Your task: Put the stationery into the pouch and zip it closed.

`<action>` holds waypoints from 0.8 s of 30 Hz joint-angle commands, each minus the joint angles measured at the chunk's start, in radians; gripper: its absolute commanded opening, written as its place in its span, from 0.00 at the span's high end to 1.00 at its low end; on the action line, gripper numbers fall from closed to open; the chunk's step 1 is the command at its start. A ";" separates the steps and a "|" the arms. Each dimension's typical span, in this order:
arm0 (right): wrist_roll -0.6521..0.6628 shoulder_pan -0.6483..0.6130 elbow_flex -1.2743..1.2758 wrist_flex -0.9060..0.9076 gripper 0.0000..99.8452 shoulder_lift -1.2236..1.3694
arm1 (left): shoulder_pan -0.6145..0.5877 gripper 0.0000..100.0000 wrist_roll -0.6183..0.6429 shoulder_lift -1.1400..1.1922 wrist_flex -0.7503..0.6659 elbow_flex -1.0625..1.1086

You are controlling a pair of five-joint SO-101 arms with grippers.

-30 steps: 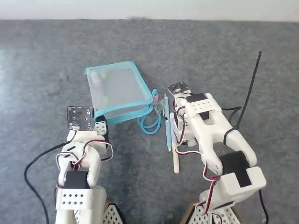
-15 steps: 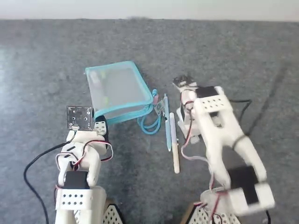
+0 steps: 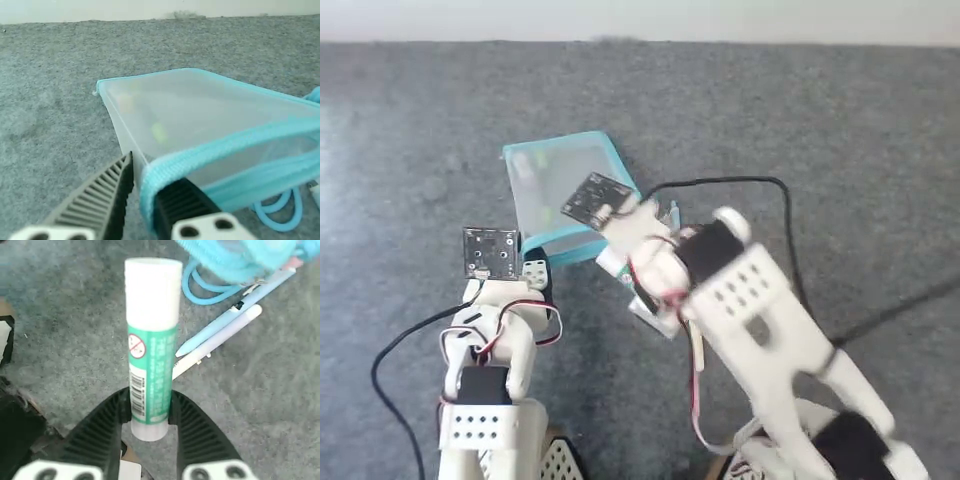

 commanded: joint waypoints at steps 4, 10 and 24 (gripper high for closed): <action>0.006 -0.008 -0.293 0.077 0.99 0.302 | 0.011 0.99 -0.005 -0.011 -0.009 -0.024; -0.054 0.004 -0.549 0.081 0.99 0.532 | 0.011 0.99 -0.006 -0.011 -0.009 -0.022; -0.184 0.002 -0.947 0.079 0.78 0.711 | 0.078 0.99 -0.009 -0.012 -0.011 0.004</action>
